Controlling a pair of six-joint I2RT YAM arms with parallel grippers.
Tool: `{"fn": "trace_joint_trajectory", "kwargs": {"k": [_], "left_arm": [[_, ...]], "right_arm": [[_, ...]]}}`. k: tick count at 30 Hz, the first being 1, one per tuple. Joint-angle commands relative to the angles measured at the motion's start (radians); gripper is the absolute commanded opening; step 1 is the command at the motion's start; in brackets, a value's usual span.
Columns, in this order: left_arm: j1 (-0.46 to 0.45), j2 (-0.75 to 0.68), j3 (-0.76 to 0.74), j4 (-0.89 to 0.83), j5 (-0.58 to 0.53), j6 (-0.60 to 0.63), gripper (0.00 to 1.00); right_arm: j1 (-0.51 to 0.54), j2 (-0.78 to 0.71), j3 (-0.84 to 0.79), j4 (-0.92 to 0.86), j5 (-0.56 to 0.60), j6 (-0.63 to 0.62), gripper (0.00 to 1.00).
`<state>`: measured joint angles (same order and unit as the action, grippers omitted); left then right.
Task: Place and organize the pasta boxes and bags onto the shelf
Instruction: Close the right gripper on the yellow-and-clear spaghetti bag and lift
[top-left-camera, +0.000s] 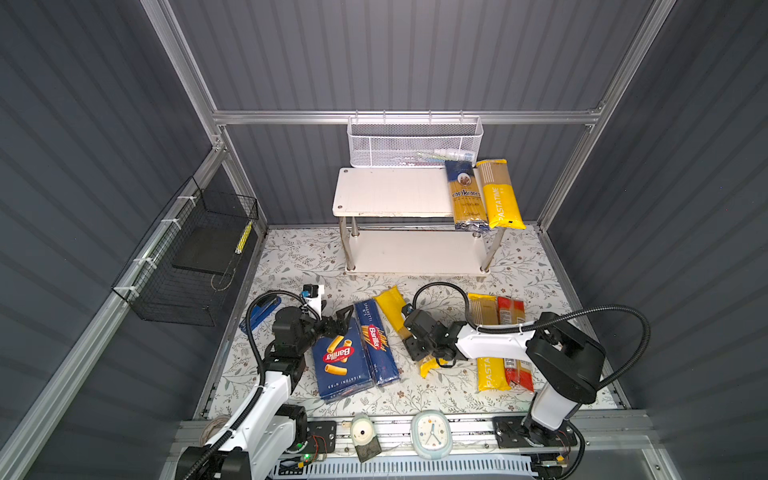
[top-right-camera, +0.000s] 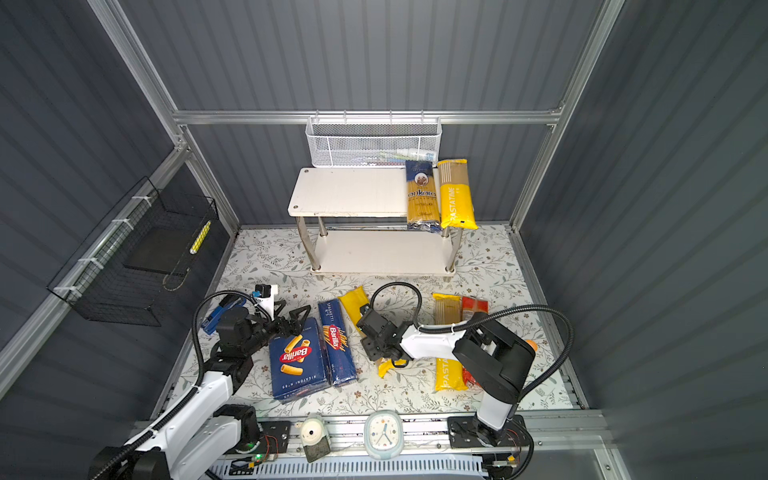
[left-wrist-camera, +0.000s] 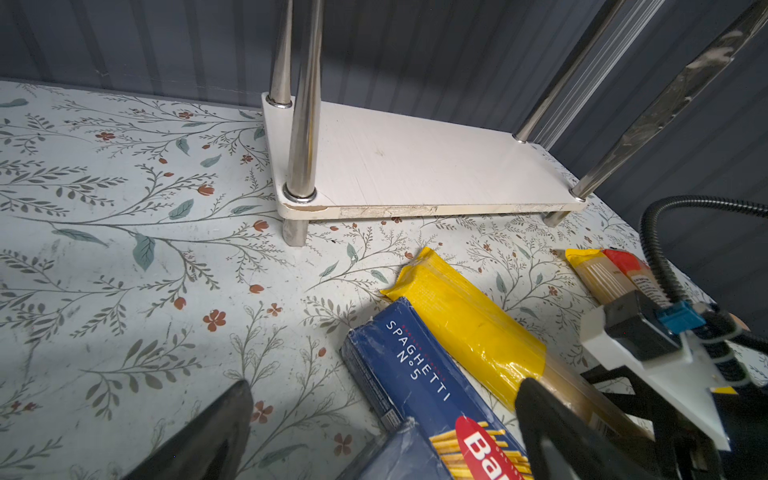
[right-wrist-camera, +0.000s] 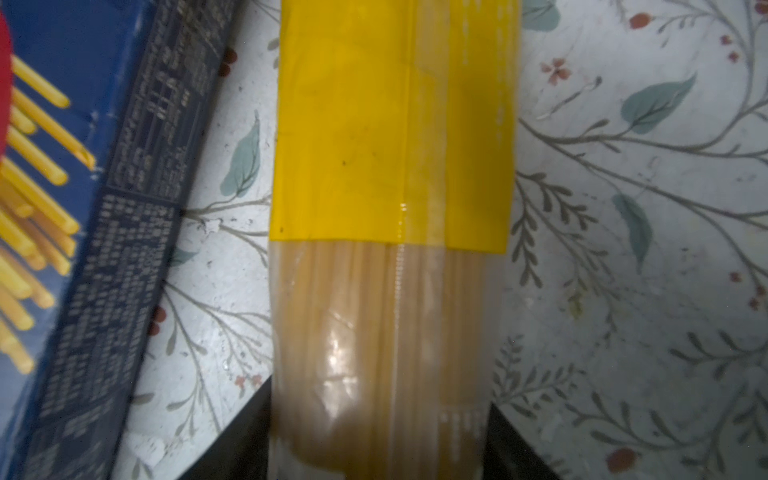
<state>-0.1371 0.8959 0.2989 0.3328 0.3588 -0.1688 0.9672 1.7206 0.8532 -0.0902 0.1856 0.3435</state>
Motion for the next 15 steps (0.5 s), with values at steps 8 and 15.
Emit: {"fn": "trace_joint_trajectory", "kwargs": {"k": [8, 15], "left_arm": [[-0.006, -0.006, 0.002, -0.008, -0.007, -0.006, 0.99], [-0.006, -0.006, 0.001, -0.008, -0.004, -0.006, 1.0]], "right_arm": [[0.017, -0.021, -0.049, -0.042, -0.046, 0.079, 0.51], [0.018, -0.046, -0.055, -0.024, -0.028, 0.121, 0.36]]}}
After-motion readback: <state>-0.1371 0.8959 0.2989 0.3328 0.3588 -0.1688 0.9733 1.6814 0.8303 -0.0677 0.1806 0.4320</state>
